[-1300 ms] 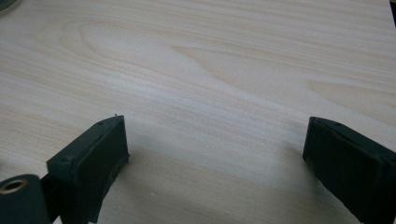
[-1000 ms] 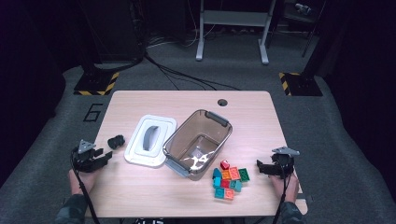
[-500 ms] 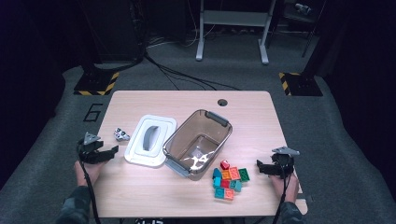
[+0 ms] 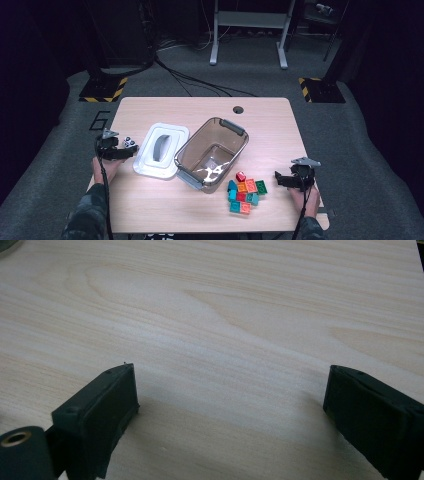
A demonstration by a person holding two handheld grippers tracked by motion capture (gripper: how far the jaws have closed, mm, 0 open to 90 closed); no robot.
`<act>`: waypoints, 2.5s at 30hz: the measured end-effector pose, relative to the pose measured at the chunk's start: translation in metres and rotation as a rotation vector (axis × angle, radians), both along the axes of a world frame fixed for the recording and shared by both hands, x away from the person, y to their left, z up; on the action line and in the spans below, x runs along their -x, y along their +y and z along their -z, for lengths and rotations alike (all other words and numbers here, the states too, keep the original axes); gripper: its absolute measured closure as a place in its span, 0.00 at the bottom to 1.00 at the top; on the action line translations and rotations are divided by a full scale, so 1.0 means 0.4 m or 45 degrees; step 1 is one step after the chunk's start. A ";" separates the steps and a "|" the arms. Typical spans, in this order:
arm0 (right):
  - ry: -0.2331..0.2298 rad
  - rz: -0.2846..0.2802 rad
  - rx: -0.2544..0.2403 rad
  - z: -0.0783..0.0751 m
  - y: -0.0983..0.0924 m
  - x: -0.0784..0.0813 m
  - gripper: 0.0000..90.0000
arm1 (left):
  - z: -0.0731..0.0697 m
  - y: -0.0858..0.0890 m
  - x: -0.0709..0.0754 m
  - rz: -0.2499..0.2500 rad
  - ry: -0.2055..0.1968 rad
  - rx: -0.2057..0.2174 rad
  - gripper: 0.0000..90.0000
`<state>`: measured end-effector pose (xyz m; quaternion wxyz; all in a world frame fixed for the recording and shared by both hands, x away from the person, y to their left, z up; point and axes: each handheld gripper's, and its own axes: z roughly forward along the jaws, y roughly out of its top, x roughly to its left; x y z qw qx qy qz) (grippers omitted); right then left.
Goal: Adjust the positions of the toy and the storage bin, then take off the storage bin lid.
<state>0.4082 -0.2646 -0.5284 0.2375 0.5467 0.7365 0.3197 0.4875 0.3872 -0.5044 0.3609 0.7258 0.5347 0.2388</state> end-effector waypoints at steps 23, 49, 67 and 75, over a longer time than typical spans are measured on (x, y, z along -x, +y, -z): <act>0.000 -0.002 0.000 0.000 0.000 0.000 0.08 | 0.034 0.004 -0.036 0.072 0.038 0.012 0.30; 0.000 -0.001 -0.001 0.000 0.000 0.001 0.08 | -0.058 0.007 0.029 0.104 0.006 0.064 0.30; 0.000 0.000 -0.002 0.000 0.000 0.001 0.08 | -0.175 -0.027 0.070 0.188 -0.001 0.062 0.30; 0.000 0.000 -0.002 0.000 0.000 0.001 0.08 | -0.222 -0.057 0.078 0.234 -0.001 0.074 0.30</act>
